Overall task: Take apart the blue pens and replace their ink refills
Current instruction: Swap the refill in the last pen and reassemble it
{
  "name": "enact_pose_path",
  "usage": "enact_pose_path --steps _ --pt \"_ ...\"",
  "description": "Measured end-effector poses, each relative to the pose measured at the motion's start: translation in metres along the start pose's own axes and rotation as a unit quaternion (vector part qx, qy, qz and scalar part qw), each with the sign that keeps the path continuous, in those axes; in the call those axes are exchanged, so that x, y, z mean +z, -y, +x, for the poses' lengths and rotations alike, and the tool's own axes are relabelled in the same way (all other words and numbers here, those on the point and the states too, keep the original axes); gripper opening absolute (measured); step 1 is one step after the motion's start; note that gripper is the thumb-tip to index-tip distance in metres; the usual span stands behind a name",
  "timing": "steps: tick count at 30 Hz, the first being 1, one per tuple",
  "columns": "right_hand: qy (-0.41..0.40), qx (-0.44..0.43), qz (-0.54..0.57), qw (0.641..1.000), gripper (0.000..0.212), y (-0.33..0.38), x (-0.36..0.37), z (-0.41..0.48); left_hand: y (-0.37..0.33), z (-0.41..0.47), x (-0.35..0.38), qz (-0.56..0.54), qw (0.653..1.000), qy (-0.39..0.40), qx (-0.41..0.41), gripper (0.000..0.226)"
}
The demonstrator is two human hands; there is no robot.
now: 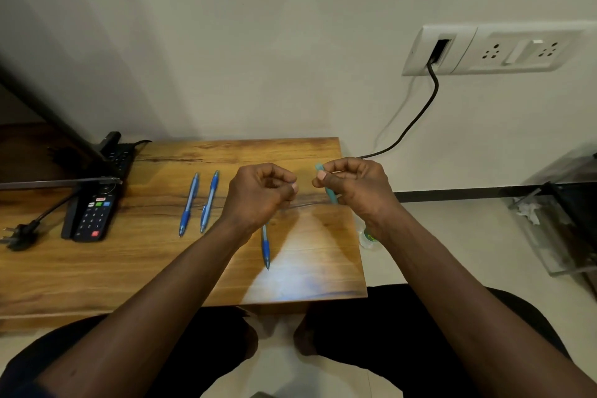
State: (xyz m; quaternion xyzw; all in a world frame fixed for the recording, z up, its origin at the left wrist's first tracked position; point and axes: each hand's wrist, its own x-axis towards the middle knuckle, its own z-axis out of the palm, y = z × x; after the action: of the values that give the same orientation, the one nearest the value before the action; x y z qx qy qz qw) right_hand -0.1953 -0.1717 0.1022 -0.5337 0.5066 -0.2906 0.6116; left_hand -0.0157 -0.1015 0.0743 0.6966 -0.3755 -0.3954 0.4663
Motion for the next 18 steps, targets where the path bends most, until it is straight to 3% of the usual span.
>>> enact_pose_path --steps 4,7,12,18 --pt "-0.012 0.01 0.004 1.0 0.011 -0.002 -0.003 -0.001 0.013 -0.002 0.011 0.208 0.976 0.02 0.064 0.02" --pt "-0.025 0.01 0.008 1.0 0.009 -0.005 -0.006 0.001 0.02 -0.006 0.018 0.287 0.954 0.035 0.084 0.024" --pt "-0.032 0.021 0.016 0.999 0.01 -0.011 -0.008 0.007 0.03 -0.008 0.027 0.355 0.928 0.067 0.094 0.022" --pt "-0.008 0.037 0.01 0.999 0.011 -0.014 -0.01 0.01 0.032 -0.003 0.035 0.361 0.924 0.099 0.075 0.017"
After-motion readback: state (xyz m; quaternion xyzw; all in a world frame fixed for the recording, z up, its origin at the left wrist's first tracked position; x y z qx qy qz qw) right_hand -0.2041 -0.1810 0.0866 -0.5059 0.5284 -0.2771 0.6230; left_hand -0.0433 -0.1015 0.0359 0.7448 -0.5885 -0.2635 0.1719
